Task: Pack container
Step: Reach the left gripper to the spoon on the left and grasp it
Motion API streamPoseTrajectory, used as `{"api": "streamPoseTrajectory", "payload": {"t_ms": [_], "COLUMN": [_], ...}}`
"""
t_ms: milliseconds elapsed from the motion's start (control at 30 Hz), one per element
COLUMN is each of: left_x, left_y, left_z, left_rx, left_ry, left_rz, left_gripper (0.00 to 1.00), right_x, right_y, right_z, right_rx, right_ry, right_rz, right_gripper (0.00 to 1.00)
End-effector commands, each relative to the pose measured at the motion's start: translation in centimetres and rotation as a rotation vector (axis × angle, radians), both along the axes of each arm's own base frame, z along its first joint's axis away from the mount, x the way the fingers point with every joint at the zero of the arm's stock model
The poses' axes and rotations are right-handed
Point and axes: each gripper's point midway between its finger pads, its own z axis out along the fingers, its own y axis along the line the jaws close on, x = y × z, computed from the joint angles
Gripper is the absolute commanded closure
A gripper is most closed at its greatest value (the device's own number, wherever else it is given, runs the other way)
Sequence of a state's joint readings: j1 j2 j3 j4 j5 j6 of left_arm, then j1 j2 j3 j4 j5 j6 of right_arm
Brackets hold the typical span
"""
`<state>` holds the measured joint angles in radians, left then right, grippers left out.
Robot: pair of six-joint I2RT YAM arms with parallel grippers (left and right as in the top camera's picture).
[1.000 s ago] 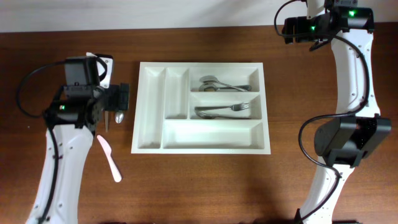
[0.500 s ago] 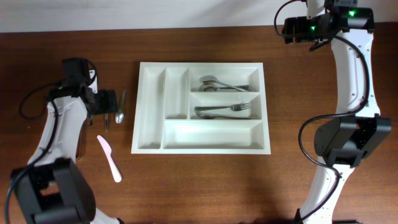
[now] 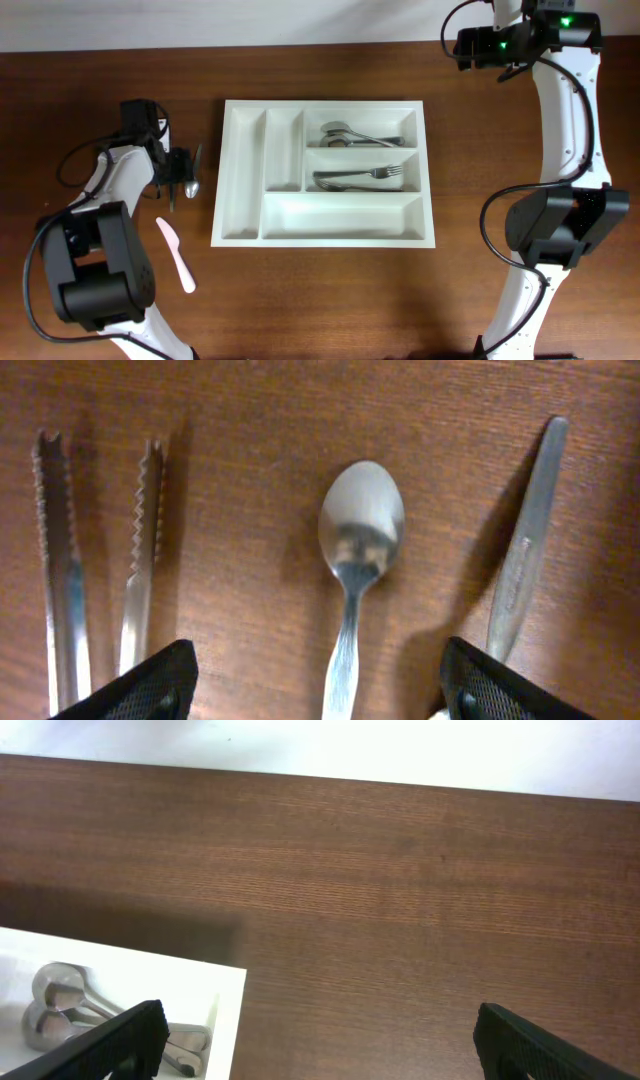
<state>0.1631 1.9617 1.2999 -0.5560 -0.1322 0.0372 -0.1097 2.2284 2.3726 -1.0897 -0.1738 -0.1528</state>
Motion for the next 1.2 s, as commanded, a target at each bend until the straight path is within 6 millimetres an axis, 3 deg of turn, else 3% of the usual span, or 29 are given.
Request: {"api": "streamPoseTrajectory", "payload": {"t_ms": [0,200,500,533,600,667,767,833,967,1167], "left_x": [0.7,1.1,1.5,1.6,1.6,1.6,1.7,2.0,3.8,7.4], "left_y": [0.2,0.3,0.4,0.4,0.4,0.4,0.3,0.2,0.4,0.1], "left_z": [-0.9,-2.0,-3.1,-3.1,-3.0,-3.0,-3.0,-2.8,-0.4,7.6], "left_rx": [0.01,0.009,0.01,0.011,0.011,0.011,0.011,0.013,0.023,0.044], "left_ry": [0.003,0.002,-0.001,-0.004,-0.005,-0.004,-0.005,-0.016,-0.068,-0.211], "left_rz": [-0.016,-0.016,-0.016,-0.016,-0.016,-0.016,-0.018,-0.021,-0.023,-0.039], "left_gripper": [0.21,0.28,0.5,0.54,0.77,0.89,0.98,0.98,0.98,0.98], "right_x": [0.0,0.0,0.0,0.0,0.0,0.0,0.0,0.0,0.0,0.0], "right_y": [0.2,0.2,0.2,0.2,0.2,0.2,0.2,0.2,0.2,0.2], "right_z": [0.5,0.5,0.5,0.5,0.5,0.5,0.5,0.5,0.5,0.5], "right_rx": [0.004,0.004,0.004,0.004,0.004,0.004,0.004,0.004,0.004,0.004], "right_ry": [-0.01,-0.01,-0.01,-0.01,-0.01,-0.01,-0.01,-0.01,-0.01,-0.01], "right_rz": [-0.007,-0.007,-0.007,-0.007,-0.007,-0.007,-0.007,-0.007,-0.007,-0.007], "right_gripper": [0.01,0.01,0.01,0.01,0.01,0.01,0.01,0.01,0.01,0.01]}}
